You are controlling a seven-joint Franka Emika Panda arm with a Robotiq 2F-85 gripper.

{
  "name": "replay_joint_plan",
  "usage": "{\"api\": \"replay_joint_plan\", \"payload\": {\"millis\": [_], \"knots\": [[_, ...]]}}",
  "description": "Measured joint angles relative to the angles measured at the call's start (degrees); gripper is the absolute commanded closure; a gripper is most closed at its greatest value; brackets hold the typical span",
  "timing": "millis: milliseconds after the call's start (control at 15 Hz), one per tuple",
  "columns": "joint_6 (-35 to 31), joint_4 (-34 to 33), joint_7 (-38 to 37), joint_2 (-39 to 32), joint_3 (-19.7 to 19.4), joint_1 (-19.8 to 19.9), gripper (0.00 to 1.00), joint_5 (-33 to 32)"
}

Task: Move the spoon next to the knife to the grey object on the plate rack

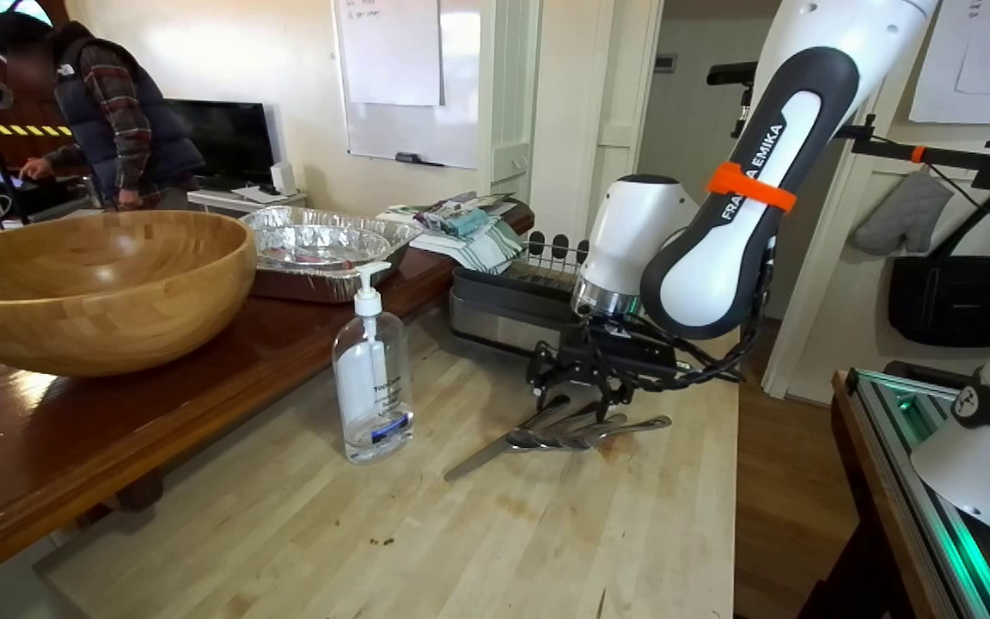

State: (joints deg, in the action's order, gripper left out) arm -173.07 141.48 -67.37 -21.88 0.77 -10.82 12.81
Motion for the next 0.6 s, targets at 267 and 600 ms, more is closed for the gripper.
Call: {"api": "replay_joint_plan", "payload": {"millis": [267,600], "knots": [[-0.06,-0.84,0.0,-0.96,-0.06,0.0,0.56,0.68],[-0.14,-1.55,0.0,-1.61,-0.18,0.0,0.3,1.4]]}}
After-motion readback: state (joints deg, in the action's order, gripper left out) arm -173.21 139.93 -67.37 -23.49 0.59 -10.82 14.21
